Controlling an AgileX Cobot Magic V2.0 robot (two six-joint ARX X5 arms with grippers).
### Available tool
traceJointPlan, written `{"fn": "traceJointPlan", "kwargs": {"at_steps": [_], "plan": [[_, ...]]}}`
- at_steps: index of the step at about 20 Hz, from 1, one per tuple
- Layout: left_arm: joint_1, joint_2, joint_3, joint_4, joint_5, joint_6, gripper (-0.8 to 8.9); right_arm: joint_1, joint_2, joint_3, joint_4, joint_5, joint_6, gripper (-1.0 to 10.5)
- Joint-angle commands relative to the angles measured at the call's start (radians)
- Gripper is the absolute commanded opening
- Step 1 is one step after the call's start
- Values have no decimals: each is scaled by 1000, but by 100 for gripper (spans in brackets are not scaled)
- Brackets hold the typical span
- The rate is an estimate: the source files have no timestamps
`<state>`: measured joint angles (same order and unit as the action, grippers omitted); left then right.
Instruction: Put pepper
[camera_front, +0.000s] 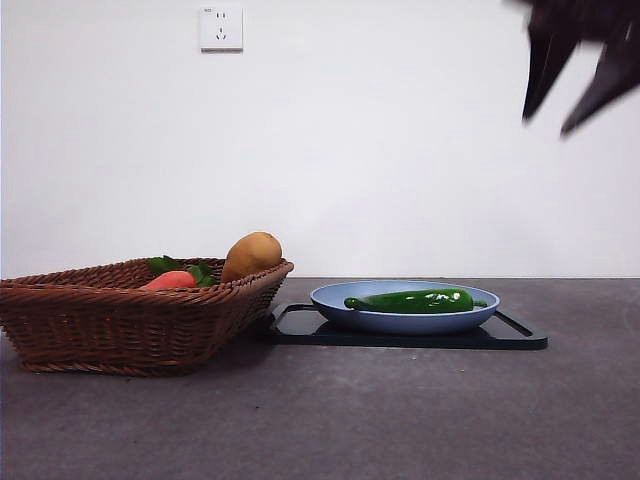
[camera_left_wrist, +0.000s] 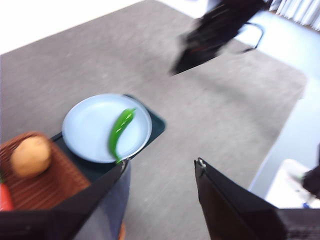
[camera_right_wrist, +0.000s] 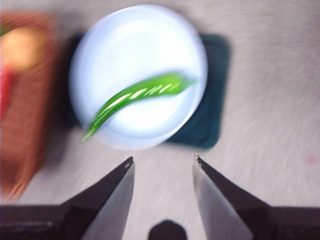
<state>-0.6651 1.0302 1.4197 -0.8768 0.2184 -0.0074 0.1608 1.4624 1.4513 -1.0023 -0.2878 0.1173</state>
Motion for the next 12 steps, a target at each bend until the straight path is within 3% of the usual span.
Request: {"fn": "traceJointPlan", "kwargs": {"at_steps": [1,8,12], "plan": [[-7,7,21,-11,-11,21,232,37,-104,20,-78,-1,-41,207],[-7,7,21,-65,-8,32,226,191,-327,20,-325,-1,-68,203],[-7,7,21,-89,-8,31,32,237,-352,20,-369,-2,-118,25]]}}
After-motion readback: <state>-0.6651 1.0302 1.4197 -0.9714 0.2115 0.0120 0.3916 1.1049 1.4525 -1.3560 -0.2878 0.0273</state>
